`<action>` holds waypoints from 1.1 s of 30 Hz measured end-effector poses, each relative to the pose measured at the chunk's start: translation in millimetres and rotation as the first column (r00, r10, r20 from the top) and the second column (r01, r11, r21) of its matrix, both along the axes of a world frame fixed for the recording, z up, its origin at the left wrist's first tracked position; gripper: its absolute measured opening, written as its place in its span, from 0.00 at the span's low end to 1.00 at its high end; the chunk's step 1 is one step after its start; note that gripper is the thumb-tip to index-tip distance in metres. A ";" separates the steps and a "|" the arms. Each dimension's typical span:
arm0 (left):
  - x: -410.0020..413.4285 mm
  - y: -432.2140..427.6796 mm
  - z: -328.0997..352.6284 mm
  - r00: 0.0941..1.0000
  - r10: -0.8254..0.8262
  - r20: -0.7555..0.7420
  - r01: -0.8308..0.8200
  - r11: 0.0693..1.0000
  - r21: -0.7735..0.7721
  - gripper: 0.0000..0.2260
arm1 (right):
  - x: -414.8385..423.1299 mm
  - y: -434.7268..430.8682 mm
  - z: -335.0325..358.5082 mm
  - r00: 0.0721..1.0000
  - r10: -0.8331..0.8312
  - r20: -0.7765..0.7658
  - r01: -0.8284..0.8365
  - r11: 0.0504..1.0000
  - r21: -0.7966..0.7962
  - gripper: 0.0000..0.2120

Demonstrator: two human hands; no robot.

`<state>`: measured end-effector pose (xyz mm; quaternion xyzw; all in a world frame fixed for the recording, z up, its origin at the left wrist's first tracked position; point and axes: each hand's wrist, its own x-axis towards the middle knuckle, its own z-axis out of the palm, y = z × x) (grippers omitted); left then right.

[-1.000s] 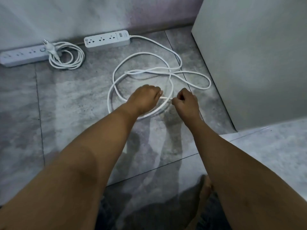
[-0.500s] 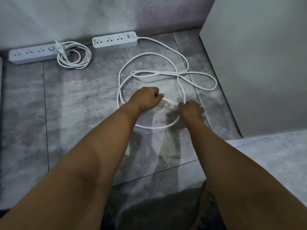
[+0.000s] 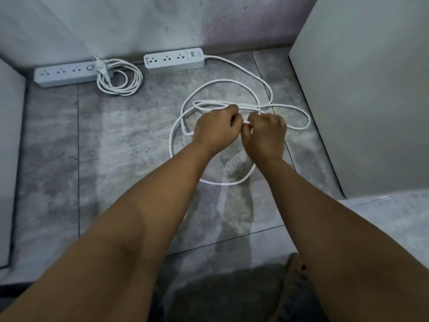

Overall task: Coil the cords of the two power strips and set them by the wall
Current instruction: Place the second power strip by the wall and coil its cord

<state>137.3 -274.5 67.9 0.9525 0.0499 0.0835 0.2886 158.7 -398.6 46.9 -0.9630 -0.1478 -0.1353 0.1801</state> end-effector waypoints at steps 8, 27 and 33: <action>-13.3 26.7 -25.5 0.988 -0.051 0.146 0.057 0.998 -0.041 0.14 | 10.4 -16.3 19.0 0.791 -0.370 -0.487 0.585 0.693 0.422 0.10; -21.6 96.0 -79.3 0.526 0.402 -0.750 -0.463 0.875 0.145 0.18 | -3.4 -26.3 -16.8 0.798 -0.077 -0.598 -0.032 0.985 -0.170 0.28; -21.8 82.9 -41.2 0.793 0.216 -0.569 -0.552 0.650 -0.522 0.18 | -6.8 -1.1 -22.4 0.693 -0.100 -0.714 -0.061 0.979 -0.196 0.21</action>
